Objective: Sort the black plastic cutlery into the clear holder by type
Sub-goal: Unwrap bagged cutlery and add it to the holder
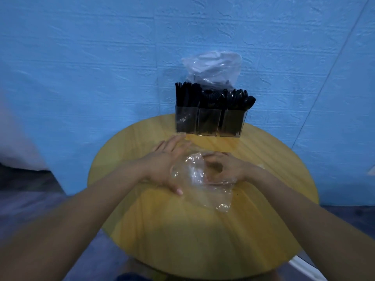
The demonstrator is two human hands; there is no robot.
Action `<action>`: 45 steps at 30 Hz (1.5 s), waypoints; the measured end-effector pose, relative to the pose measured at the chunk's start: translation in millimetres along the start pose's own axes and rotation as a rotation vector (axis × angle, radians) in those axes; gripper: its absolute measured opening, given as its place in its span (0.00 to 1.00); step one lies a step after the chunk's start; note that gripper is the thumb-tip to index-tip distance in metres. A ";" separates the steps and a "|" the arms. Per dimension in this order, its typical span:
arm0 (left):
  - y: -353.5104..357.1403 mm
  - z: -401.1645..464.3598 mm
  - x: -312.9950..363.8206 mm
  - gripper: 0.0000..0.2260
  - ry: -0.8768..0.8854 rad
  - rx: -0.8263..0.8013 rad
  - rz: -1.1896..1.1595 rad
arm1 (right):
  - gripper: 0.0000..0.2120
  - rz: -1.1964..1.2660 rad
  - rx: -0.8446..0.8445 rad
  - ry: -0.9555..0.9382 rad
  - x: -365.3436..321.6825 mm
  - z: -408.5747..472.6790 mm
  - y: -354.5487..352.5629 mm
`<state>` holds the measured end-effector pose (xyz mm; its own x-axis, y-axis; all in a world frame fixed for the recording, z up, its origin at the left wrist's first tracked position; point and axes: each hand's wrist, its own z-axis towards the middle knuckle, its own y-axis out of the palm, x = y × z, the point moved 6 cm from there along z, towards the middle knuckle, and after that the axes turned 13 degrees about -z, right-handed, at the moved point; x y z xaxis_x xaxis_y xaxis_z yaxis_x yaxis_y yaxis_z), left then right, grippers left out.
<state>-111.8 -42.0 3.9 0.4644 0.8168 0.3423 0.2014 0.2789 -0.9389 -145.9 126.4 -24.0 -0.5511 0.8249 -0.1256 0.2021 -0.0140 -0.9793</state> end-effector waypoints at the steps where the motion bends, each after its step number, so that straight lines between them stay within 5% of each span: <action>1: -2.4 6.6 1.8 0.61 0.013 0.018 0.037 | 0.33 0.008 0.013 -0.036 -2.7 -1.6 0.3; 7: 2.2 37.4 10.8 0.47 0.031 -0.145 0.207 | 0.17 0.189 0.087 -0.168 -12.2 -15.4 -5.5; 12: 10.7 40.6 8.0 0.25 0.040 -0.086 0.008 | 0.16 0.368 0.156 -0.001 10.2 -27.9 -17.0; 15: 6.7 36.6 12.5 0.17 0.054 0.065 -0.003 | 0.25 0.406 0.195 0.114 25.6 -44.3 -28.9; 19: 3.5 33.1 21.8 0.08 0.052 0.233 0.143 | 0.40 0.117 -0.020 0.183 32.8 -55.4 -9.5; 21: 4.9 32.7 26.0 0.08 0.018 0.254 0.231 | 0.33 -0.021 0.050 0.243 32.6 -52.7 -1.0; 24: 4.7 34.1 28.7 0.08 -0.063 0.260 0.234 | 0.05 -0.034 0.355 0.299 22.6 -51.8 -13.8; 27: -2.0 33.3 27.3 0.04 -0.177 0.303 -0.048 | 0.01 0.089 0.414 0.352 9.0 -50.6 -23.0; 29: -7.0 30.4 29.6 0.05 -0.219 0.365 -0.281 | 0.09 0.238 0.492 0.354 -3.2 -50.3 -33.3; 33: -16.8 20.1 44.4 0.07 -0.270 0.512 -0.561 | 0.08 0.688 0.656 0.221 -37.0 -55.5 -49.6; 37: -22.0 13.9 62.1 0.08 -0.279 0.622 -0.740 | 0.40 0.922 0.526 0.255 -39.4 -33.7 -31.1; 39: -21.9 11.4 71.3 0.11 -0.262 0.670 -0.822 | 0.45 0.984 0.508 0.276 -38.4 -28.0 -27.2; 43: -22.3 10.6 92.3 0.14 -0.156 0.633 -0.818 | 0.16 1.132 0.591 0.205 -48.9 -41.3 -47.6; 45: -22.9 11.3 100.1 0.10 -0.095 0.585 -0.708 | 0.10 1.178 0.636 0.183 -45.1 -47.4 -52.9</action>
<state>-79.7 39.1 59.3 0.3212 0.3894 0.8633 -0.0681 0.9187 -0.3890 -93.3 116.7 41.0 -0.1861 0.2035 -0.9612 0.0415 -0.9758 -0.2146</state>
